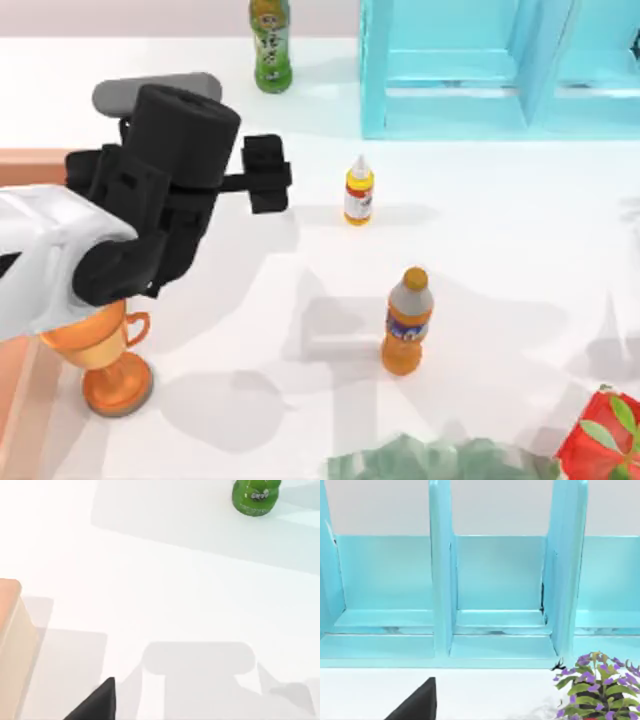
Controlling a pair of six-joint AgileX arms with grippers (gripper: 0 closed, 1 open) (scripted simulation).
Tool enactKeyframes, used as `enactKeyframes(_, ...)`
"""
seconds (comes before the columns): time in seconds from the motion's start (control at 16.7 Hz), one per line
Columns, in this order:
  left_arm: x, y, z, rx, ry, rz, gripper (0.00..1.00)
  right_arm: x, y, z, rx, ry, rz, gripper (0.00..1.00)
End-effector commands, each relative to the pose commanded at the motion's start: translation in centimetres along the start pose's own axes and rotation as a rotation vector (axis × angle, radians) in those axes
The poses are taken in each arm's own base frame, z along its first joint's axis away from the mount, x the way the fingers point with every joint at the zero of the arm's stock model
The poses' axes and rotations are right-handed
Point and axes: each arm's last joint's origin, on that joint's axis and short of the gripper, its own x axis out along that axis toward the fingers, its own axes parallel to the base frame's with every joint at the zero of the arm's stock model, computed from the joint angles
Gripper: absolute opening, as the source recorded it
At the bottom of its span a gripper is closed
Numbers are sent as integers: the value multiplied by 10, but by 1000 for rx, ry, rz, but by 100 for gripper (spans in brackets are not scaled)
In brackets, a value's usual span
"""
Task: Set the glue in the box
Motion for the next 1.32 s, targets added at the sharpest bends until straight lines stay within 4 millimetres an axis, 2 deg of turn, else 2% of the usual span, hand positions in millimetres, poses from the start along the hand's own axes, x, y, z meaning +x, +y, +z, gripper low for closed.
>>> enactKeyframes(0.12, 24, -42, -16, 23, 32, 8, 100, 0, 0, 0, 0, 0, 0, 100)
enactKeyframes(0.24, 38, -79, -36, 42, 47, -1, 100, 0, 0, 0, 0, 0, 0, 100)
enactKeyframes(0.36, 45, -110, -55, 56, 51, -19, 100, 0, 0, 0, 0, 0, 0, 100)
enactKeyframes(0.48, 46, -130, -68, 64, 49, -39, 100, 0, 0, 0, 0, 0, 0, 100)
enactKeyframes(0.6, 46, -138, -73, 67, 48, -49, 100, 0, 0, 0, 0, 0, 0, 100)
enactKeyframes(0.96, 52, -135, -69, 66, 49, -48, 100, 0, 0, 0, 0, 0, 0, 100)
enactKeyframes(1.14, 82, -129, -59, 64, 46, -49, 100, 0, 0, 0, 0, 0, 0, 100)
enactKeyframes(1.32, 117, -128, -63, 65, 49, -47, 100, 0, 0, 0, 0, 0, 0, 100)
